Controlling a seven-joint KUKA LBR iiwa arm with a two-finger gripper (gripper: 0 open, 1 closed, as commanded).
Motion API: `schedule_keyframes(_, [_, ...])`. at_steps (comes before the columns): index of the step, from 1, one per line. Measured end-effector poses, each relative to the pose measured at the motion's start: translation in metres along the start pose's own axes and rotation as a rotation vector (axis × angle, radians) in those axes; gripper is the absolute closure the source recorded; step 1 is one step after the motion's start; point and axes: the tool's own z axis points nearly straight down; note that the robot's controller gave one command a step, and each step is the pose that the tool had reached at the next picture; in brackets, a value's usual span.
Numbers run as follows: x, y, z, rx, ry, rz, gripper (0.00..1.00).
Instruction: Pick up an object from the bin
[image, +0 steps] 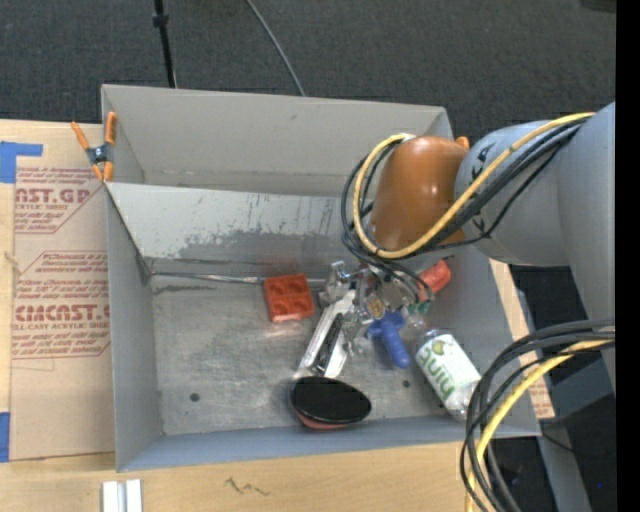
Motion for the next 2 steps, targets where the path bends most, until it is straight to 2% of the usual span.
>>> schedule_keyframes(2, [0.0, 0.004, -0.095, -0.001, -0.007, -0.02, 1.0])
